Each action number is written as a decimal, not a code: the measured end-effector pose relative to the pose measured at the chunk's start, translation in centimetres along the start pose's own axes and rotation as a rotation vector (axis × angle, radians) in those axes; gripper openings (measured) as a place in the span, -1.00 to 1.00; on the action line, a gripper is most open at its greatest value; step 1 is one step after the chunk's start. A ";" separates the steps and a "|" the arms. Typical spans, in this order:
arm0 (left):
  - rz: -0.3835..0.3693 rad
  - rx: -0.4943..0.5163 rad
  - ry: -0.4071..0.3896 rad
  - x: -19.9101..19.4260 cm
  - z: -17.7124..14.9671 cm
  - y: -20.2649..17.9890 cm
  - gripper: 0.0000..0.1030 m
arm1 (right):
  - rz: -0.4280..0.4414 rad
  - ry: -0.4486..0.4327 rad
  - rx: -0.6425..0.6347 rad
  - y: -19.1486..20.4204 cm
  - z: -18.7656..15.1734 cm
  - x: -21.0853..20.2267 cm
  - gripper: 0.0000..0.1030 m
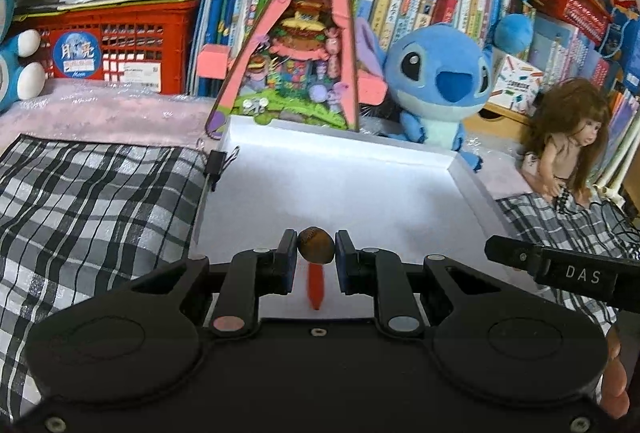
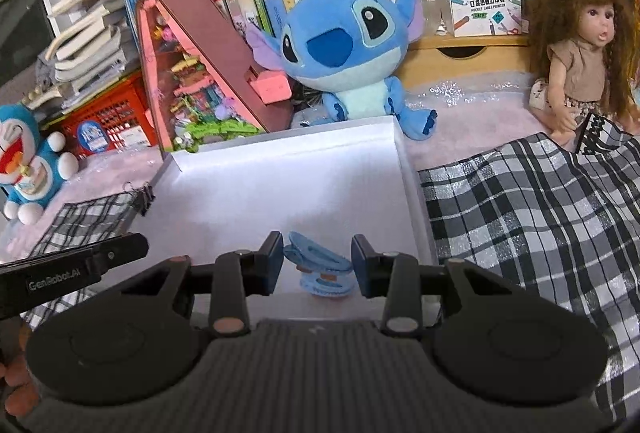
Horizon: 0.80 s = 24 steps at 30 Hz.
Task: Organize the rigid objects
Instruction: 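Carry the brown nut and blue clip into the white box with both tools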
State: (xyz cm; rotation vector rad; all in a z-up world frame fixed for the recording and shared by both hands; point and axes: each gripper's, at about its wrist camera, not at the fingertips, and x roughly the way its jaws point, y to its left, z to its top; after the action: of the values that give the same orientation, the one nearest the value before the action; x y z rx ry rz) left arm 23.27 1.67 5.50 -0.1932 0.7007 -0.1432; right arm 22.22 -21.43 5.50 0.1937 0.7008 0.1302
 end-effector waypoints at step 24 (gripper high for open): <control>0.042 0.008 0.050 2.1 -1.5 1.2 -0.64 | -0.018 0.047 -0.077 0.2 0.0 4.5 -0.16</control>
State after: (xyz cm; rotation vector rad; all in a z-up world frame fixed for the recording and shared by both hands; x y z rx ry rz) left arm 24.01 2.21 2.80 -0.1674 0.7530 -0.1107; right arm 25.63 -20.40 2.78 0.1108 0.7431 0.1449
